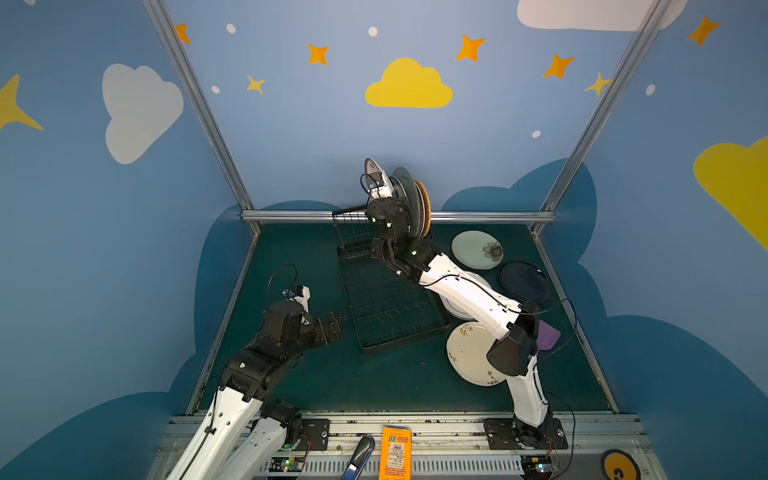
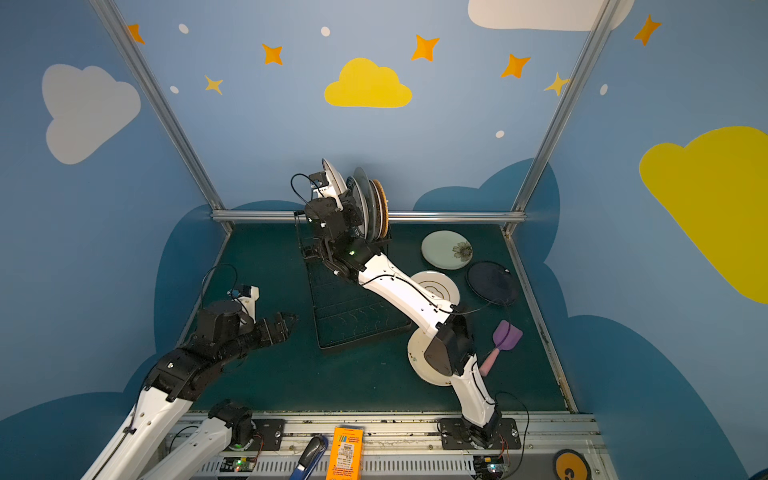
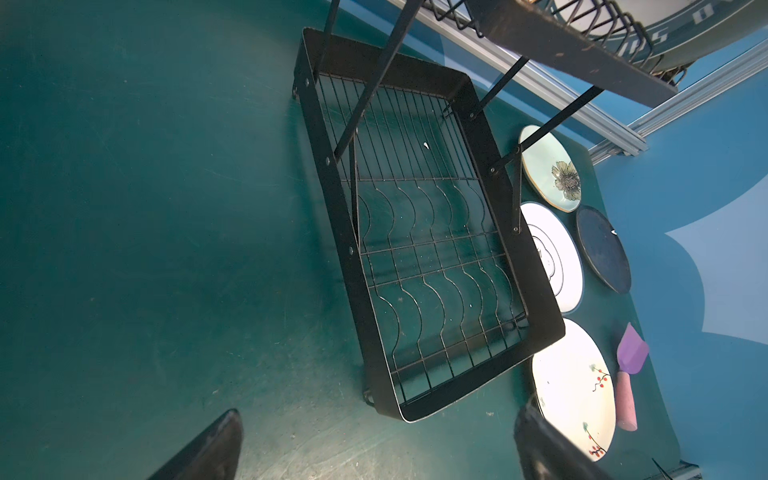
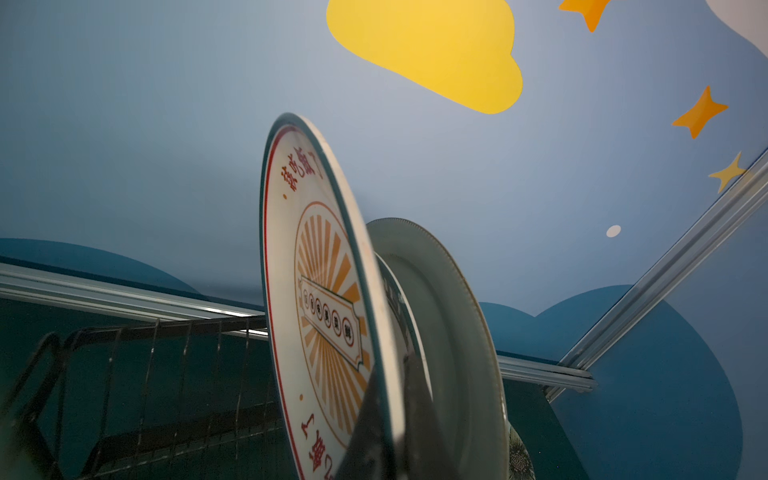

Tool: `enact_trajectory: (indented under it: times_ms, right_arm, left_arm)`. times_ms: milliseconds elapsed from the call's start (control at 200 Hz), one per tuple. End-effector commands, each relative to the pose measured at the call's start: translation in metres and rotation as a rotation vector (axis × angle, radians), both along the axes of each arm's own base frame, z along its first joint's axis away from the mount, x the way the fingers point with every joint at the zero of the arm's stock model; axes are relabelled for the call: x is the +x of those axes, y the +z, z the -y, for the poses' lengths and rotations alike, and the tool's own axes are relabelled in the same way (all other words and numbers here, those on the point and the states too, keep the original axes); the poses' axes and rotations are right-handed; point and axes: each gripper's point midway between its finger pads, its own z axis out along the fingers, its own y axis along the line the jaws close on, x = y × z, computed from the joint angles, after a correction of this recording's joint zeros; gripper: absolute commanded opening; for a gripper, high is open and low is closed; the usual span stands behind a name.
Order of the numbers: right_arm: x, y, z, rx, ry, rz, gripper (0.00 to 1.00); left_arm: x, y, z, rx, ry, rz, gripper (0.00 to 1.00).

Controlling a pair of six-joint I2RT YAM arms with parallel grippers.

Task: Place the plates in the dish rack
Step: 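Lower the orange-sunburst plate into the rack slot beside the standing plates with the right gripper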

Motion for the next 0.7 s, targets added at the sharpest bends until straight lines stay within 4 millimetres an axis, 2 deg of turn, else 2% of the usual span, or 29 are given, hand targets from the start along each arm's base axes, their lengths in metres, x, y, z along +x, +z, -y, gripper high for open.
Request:
enact_trajectory:
  times_ms: [0, 696]
  right_arm:
    - [0.003, 0.012, 0.01, 0.073, -0.037, 0.022, 0.0]
    - [0.015, -0.016, 0.012, 0.054, -0.074, -0.025, 0.0]
  left_arm:
    - [0.0, -0.001, 0.0, 0.003, -0.01, 0.01, 1.0]
    - [0.001, 0.001, 0.002, -0.015, -0.015, 0.016, 1.0]
